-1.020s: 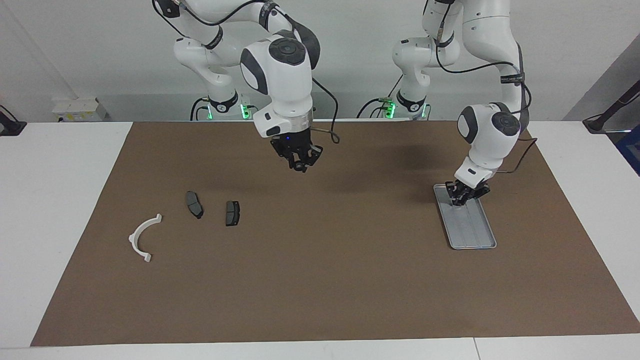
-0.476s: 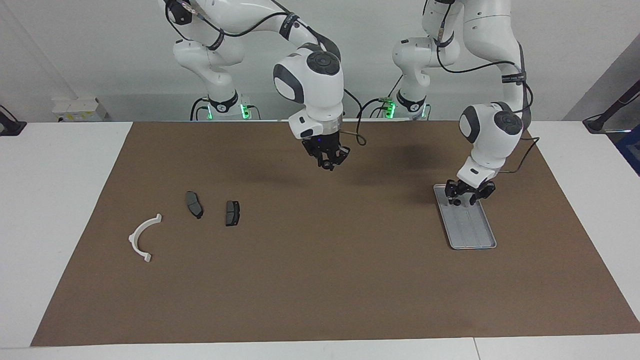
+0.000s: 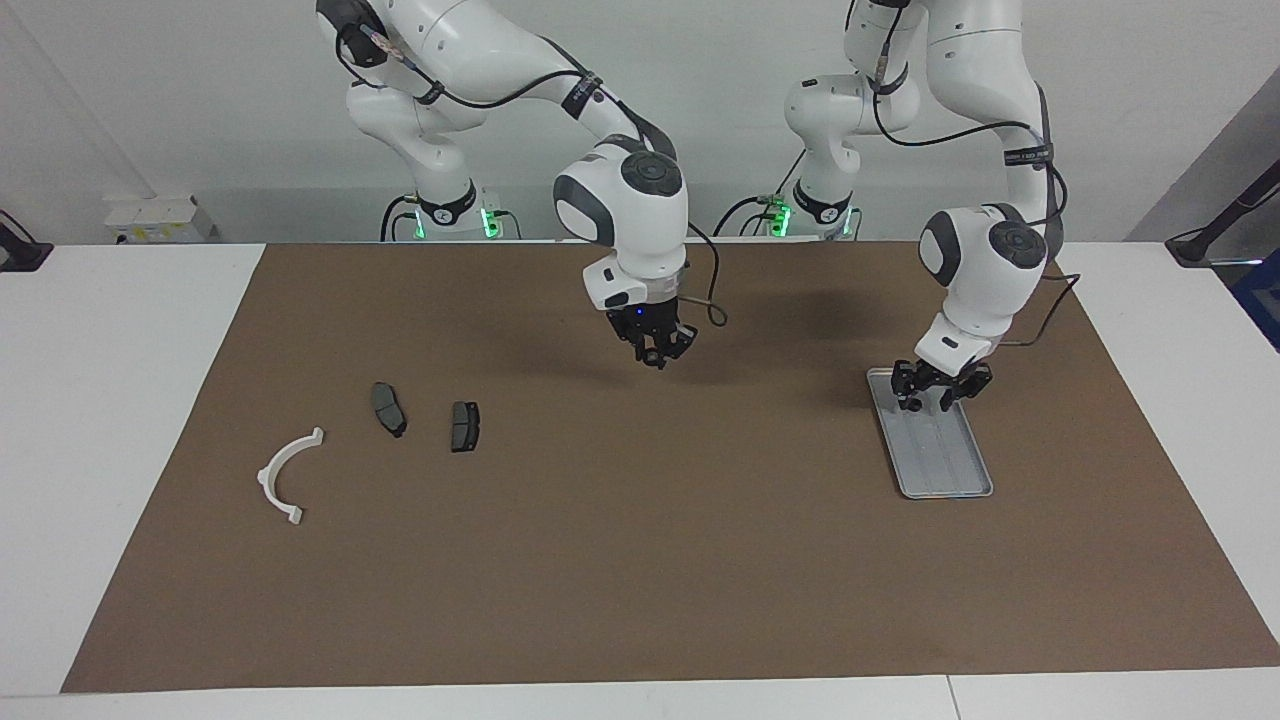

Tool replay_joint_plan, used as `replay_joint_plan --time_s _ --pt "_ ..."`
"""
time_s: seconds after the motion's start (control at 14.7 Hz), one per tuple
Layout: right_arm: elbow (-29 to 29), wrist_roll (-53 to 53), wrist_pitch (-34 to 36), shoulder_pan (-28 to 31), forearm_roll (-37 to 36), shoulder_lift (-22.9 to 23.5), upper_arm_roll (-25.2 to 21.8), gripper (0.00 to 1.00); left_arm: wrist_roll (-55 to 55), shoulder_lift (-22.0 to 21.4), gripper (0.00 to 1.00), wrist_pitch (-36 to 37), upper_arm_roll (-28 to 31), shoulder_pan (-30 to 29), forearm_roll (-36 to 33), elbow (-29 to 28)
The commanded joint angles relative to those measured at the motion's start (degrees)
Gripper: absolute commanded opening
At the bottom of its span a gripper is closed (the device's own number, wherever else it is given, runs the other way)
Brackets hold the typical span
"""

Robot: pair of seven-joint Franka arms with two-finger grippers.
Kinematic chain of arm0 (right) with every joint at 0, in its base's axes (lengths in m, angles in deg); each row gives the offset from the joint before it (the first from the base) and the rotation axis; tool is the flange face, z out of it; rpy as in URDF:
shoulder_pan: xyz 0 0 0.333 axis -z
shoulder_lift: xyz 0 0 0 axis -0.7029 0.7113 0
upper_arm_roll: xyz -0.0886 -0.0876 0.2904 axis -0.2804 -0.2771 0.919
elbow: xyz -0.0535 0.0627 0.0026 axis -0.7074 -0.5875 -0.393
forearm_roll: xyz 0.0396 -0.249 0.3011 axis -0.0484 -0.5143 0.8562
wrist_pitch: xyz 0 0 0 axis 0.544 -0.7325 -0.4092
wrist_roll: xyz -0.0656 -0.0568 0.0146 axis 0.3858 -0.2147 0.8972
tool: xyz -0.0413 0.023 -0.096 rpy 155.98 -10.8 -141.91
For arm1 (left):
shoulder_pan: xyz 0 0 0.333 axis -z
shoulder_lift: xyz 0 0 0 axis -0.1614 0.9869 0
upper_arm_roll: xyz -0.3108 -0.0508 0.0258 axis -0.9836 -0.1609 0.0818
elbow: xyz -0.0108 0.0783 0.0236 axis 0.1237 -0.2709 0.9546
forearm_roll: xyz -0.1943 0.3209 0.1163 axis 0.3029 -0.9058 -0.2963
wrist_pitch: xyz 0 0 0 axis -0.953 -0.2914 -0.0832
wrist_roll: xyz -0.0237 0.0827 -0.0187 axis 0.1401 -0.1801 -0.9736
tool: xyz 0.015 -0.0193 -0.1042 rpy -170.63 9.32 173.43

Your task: Pick bearing gear from pile to tray

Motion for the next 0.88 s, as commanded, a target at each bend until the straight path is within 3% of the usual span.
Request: replay_joint_plan --time_s 0.0,0.82 --pt "-1.59 -6.68 -2.82 -1.52 -8.12 5.82 0.23 0.00 -0.21 0.01 0.72 -0.66 0.34 0.69 0.05 0.78" --pt "-2.22 -9.51 -5.29 -1.62 -13.86 10.41 0.14 0.00 -1.53 0.27 0.72 -1.01 0.34 0.78 0.05 0.96"
